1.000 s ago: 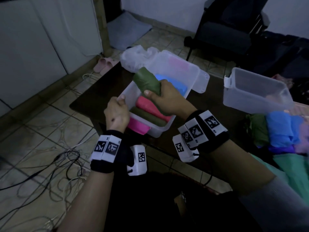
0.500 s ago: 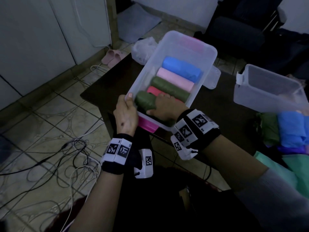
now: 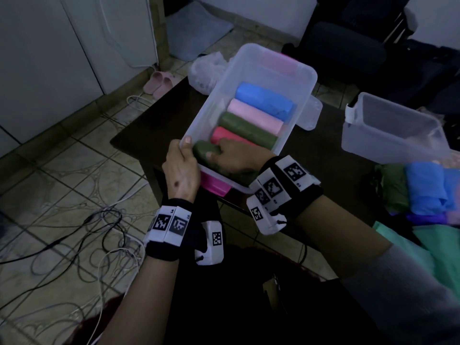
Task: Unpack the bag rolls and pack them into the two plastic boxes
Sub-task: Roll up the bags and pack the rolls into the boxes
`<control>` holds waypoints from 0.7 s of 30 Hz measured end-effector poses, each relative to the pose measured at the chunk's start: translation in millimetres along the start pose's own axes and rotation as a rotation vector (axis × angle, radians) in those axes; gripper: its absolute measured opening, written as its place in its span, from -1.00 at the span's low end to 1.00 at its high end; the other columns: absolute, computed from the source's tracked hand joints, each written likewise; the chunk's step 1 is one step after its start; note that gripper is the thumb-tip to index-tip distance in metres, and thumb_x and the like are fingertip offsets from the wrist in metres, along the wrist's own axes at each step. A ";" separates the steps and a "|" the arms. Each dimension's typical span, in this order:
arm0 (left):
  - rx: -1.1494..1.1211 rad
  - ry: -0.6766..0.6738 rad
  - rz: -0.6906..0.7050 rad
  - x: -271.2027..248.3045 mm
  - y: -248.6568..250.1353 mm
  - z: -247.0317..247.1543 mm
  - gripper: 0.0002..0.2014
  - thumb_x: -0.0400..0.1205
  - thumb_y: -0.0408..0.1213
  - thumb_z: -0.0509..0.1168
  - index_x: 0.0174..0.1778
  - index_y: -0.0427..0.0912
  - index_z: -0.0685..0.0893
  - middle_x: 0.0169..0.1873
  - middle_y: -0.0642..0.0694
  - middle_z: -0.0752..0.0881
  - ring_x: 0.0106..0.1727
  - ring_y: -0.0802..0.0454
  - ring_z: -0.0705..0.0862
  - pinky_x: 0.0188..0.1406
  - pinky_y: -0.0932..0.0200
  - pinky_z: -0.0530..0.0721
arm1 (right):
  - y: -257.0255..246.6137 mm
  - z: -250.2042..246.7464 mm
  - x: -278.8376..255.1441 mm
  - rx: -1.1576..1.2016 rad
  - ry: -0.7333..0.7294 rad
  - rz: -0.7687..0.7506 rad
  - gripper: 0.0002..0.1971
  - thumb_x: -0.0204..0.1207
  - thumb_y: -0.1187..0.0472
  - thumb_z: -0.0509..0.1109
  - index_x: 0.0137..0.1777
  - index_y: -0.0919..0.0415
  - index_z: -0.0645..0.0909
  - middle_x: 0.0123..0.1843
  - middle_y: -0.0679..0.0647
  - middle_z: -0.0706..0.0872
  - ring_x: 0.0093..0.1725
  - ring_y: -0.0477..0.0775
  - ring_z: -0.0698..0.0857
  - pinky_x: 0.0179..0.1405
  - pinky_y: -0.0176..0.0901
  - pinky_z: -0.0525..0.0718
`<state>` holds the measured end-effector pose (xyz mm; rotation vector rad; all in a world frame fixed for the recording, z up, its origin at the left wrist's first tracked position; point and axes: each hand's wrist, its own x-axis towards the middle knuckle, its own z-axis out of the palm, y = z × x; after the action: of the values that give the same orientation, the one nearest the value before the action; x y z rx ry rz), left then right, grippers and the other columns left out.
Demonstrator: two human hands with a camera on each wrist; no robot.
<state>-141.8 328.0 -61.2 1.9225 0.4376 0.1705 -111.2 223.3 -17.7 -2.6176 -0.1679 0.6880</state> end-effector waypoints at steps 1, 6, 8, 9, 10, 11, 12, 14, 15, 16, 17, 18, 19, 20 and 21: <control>0.000 0.002 -0.001 -0.4 0.3 0.3 -0.67 0.77 -0.05 -0.07 0.08 -0.19 0.49 -0.18 -0.03 0.51 -0.11 0.05 0.44 -0.23 0.30 0.24 | 1.9 -0.5 0.3 0.012 0.006 -0.011 -0.50 0.67 -0.11 0.06 0.35 0.29 0.47 0.27 0.24 0.62 0.23 0.21 0.59 0.24 -0.02 0.51; 0.014 0.011 0.001 -0.4 1.8 2.1 -0.63 0.76 -0.04 -0.07 0.12 -0.24 0.50 -0.13 -0.08 0.51 -0.12 0.02 0.45 -0.23 0.29 0.25 | 11.3 10.9 1.8 -0.232 0.106 -0.122 -0.50 0.72 -0.06 -0.04 0.41 0.31 0.42 0.40 0.33 0.47 0.42 0.31 0.40 0.44 0.11 0.31; 0.023 0.008 0.009 -0.1 2.9 2.3 -0.61 0.76 -0.04 -0.08 0.14 -0.26 0.50 -0.12 -0.09 0.51 -0.10 0.02 0.45 -0.19 0.25 0.27 | 18.3 11.3 2.5 -0.172 0.378 -0.220 -0.51 0.67 -0.03 0.01 0.37 0.29 0.51 0.38 0.30 0.49 0.41 0.31 0.40 0.43 0.12 0.31; 0.029 0.005 0.012 -0.2 3.3 2.2 -0.61 0.76 -0.04 -0.08 0.14 -0.26 0.50 -0.11 -0.09 0.51 -0.09 0.02 0.44 -0.16 0.23 0.27 | 21.9 9.8 2.0 -0.136 0.598 -0.288 -0.55 0.62 0.05 0.04 0.32 0.28 0.56 0.35 0.29 0.53 0.40 0.32 0.43 0.42 0.12 0.33; 0.034 0.001 0.016 -0.2 3.2 2.2 -0.61 0.76 -0.04 -0.08 0.14 -0.26 0.50 -0.11 -0.10 0.51 -0.08 0.01 0.44 -0.15 0.21 0.27 | 26.0 7.4 -0.1 -0.107 0.827 -0.313 -0.58 0.56 0.16 0.07 0.31 0.27 0.58 0.36 0.29 0.54 0.42 0.34 0.44 0.45 0.16 0.32; 0.037 -0.003 0.018 0.4 3.5 2.0 -0.62 0.76 -0.04 -0.08 0.13 -0.26 0.50 -0.11 -0.11 0.51 -0.08 0.00 0.44 -0.14 0.20 0.28 | 29.5 4.4 -4.2 -0.067 1.005 -0.268 -0.58 0.53 0.26 0.11 0.37 0.26 0.54 0.42 0.31 0.49 0.49 0.36 0.37 0.51 0.20 0.24; 0.042 -0.007 0.021 1.0 3.7 1.8 -0.62 0.77 -0.05 -0.08 0.13 -0.26 0.50 -0.11 -0.11 0.51 -0.08 -0.01 0.44 -0.13 0.19 0.28 | 33.6 0.6 -8.8 -0.014 1.089 -0.171 -0.54 0.55 0.33 0.13 0.47 0.24 0.44 0.53 0.31 0.36 0.59 0.37 0.21 0.58 0.21 0.08; 0.053 -0.016 0.028 2.7 5.3 1.4 -0.61 0.76 -0.06 -0.07 0.15 -0.29 0.50 -0.09 -0.15 0.52 -0.05 -0.04 0.45 -0.09 0.17 0.30 | 49.3 -5.0 -11.3 0.198 1.039 0.082 -0.44 0.63 0.33 0.11 0.63 0.24 0.11 0.67 0.29 0.02 0.66 0.31 -0.09 0.61 0.13 -0.18; 0.059 -0.024 0.027 4.0 6.6 1.4 -0.61 0.76 -0.06 -0.07 0.16 -0.30 0.50 -0.07 -0.17 0.53 -0.01 -0.07 0.48 -0.07 0.17 0.30 | 57.9 -7.2 -9.1 0.367 0.986 0.166 -0.42 0.66 0.30 0.09 0.65 0.27 -0.01 0.68 0.28 -0.03 0.66 0.28 -0.11 0.62 0.13 -0.18; 0.066 -0.033 0.026 5.4 8.4 1.7 -0.61 0.76 -0.06 -0.07 0.17 -0.30 0.50 -0.03 -0.21 0.55 0.05 -0.12 0.51 -0.05 0.16 0.31 | 66.5 -9.1 -7.1 0.560 0.948 0.187 -0.41 0.68 0.26 0.08 0.65 0.29 -0.05 0.66 0.29 0.04 0.66 0.26 0.01 0.65 0.17 -0.06; 0.073 -0.040 0.023 7.1 10.5 2.1 -0.60 0.76 -0.06 -0.07 0.19 -0.30 0.50 0.04 -0.26 0.58 0.12 -0.18 0.54 -0.03 0.14 0.32 | 74.1 -11.1 -5.6 0.752 0.911 0.173 -0.44 0.68 0.22 0.08 0.63 0.29 0.00 0.61 0.30 0.23 0.60 0.25 0.23 0.60 0.22 0.18; 0.081 -0.046 0.021 8.9 12.7 2.8 -0.60 0.76 -0.06 -0.07 0.21 -0.30 0.50 0.11 -0.30 0.59 0.18 -0.22 0.54 -0.01 0.12 0.34 | 79.3 -12.4 -5.0 0.886 0.859 0.182 -0.52 0.69 0.18 0.07 0.57 0.29 0.15 0.47 0.27 0.44 0.45 0.20 0.46 0.44 0.18 0.45; 0.089 -0.050 0.020 10.4 15.2 3.5 -0.59 0.76 -0.06 -0.07 0.24 -0.30 0.50 0.16 -0.32 0.60 0.22 -0.25 0.54 0.03 0.10 0.37 | 81.4 -13.6 -5.3 0.964 0.792 0.200 -0.63 0.71 0.15 0.05 0.44 0.30 0.35 0.28 0.22 0.60 0.22 0.12 0.62 0.19 0.05 0.62; 0.098 -0.053 0.021 11.7 17.5 4.5 -0.58 0.76 -0.06 -0.07 0.26 -0.30 0.50 0.19 -0.34 0.59 0.25 -0.27 0.54 0.08 0.08 0.40 | 82.1 -15.0 -6.0 0.965 0.740 0.206 -0.70 0.72 0.16 0.04 0.25 0.30 0.48 0.08 0.17 0.65 -0.01 0.03 0.65 -0.07 -0.09 0.64; 0.107 -0.054 0.019 12.7 19.7 5.6 -0.57 0.76 -0.06 -0.07 0.28 -0.31 0.50 0.21 -0.35 0.59 0.27 -0.27 0.53 0.13 0.05 0.42 | 83.2 -16.8 -4.8 0.930 0.720 0.205 -0.74 0.72 0.18 0.04 0.07 0.26 0.54 -0.04 0.16 0.64 -0.16 -0.02 0.61 -0.23 -0.18 0.56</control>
<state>-123.9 321.5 -46.4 2.0323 0.3990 0.1092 -106.4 141.0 -38.3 -1.8104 0.5174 -0.1572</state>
